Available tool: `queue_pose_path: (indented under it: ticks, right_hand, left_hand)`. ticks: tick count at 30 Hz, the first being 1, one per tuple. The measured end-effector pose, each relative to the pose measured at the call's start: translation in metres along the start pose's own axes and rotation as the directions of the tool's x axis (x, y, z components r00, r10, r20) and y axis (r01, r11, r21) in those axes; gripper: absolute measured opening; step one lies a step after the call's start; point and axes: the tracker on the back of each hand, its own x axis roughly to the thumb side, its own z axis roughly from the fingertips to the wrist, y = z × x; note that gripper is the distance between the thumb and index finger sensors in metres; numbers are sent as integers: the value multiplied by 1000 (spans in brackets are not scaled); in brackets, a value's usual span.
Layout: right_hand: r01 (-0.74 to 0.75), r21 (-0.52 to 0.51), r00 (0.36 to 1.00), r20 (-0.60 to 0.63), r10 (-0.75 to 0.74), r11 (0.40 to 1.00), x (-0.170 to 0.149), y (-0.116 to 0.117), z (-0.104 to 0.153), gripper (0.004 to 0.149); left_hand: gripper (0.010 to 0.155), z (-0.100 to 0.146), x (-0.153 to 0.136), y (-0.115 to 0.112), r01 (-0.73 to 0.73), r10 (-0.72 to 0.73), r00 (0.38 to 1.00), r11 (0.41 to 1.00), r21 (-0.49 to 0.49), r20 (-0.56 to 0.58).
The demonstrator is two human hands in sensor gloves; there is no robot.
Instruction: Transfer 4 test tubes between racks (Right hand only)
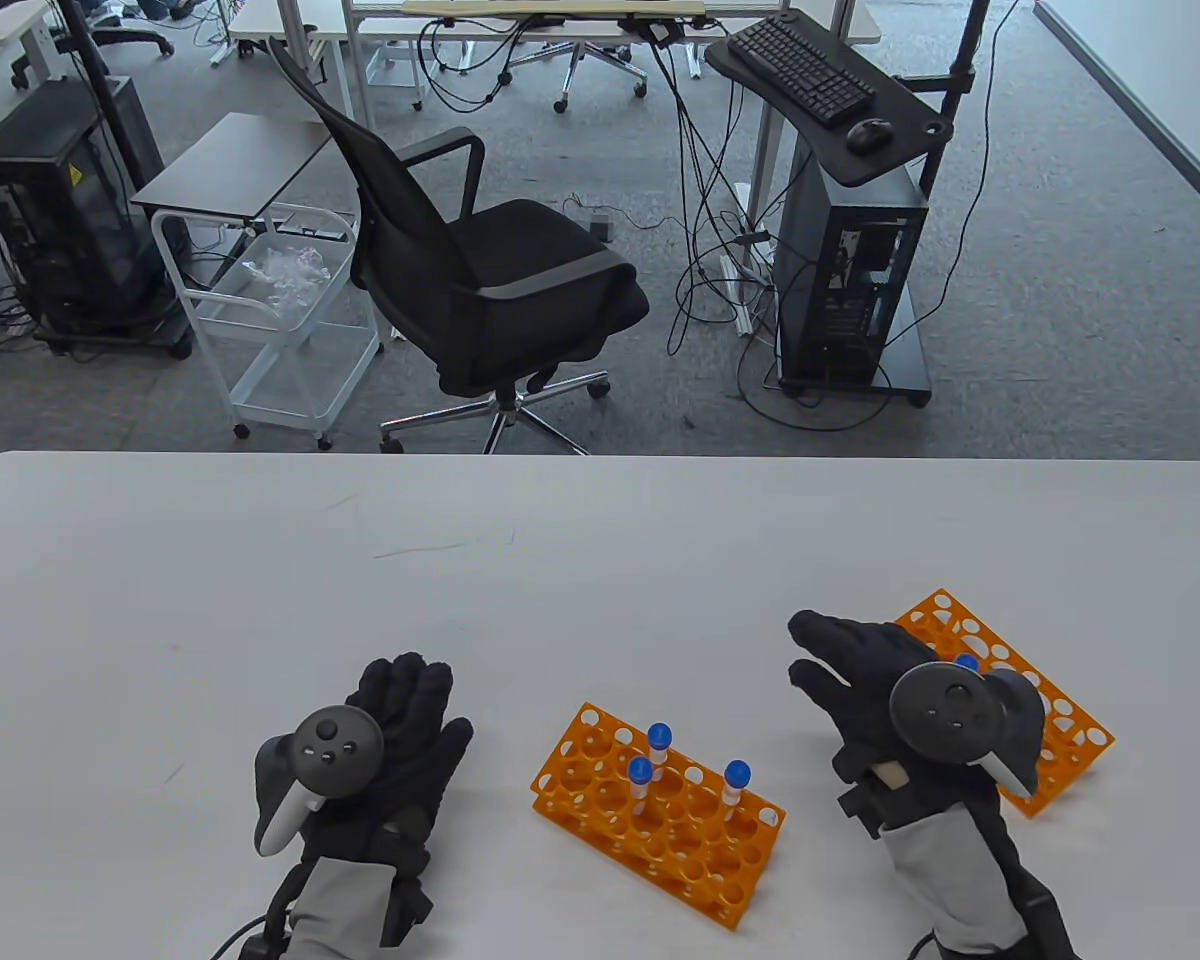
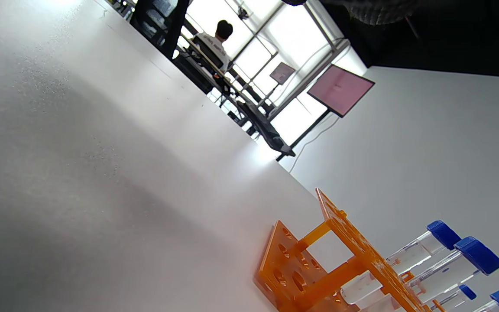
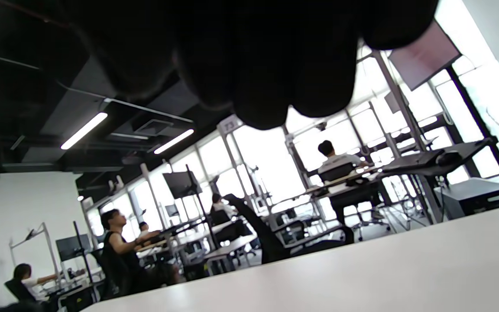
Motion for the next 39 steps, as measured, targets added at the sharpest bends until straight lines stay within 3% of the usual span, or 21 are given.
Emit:
queue_pose_path:
  ticks: [16,24,39]
  right_hand:
    - [-52,220,996,78,36,974,29,37,-1,49]
    - [-83,379,996,57,66,922,32,60,0,50]
    - [-155,495,987,48,151,855,30,77,0,52]
  left_hand:
    - [67,1,0,2,-9,9,1000,1000,6,6]
    - [67,1,1,2,-6,6,1000,1000,6,10]
    - [67,0,1,2,-9,9,1000,1000,8,9]
